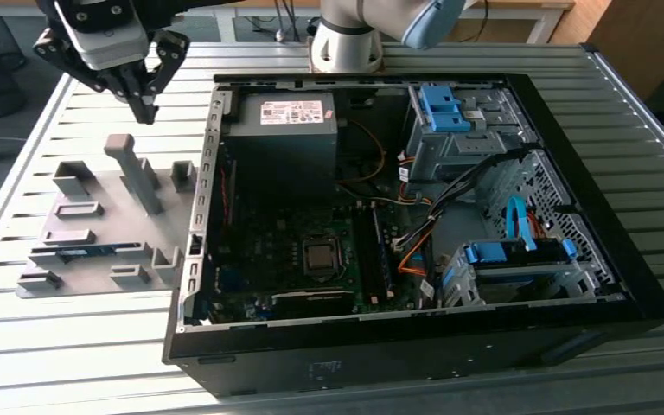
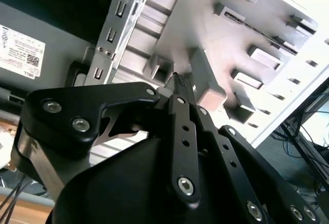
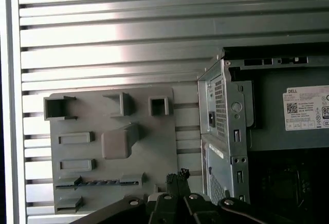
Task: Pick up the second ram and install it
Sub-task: 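Reach for the second ram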
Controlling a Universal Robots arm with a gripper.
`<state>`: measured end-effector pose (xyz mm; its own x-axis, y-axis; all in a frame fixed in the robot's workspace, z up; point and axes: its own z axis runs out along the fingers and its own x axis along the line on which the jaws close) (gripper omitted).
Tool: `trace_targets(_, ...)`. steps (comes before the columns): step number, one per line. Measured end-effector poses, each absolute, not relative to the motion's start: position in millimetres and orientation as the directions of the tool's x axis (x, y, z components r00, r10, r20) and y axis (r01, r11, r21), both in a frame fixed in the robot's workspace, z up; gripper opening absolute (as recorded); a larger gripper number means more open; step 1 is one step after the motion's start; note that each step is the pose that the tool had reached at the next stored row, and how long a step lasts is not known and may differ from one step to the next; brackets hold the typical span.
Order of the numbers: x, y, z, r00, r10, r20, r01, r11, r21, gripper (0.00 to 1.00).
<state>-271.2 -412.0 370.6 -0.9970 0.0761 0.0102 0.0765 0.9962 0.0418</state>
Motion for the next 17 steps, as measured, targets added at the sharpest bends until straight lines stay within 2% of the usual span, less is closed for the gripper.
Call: trace_targets(17,-322,-421,366,-0.997,0.075,0.010,0.075,0.996,0.042,0.11)
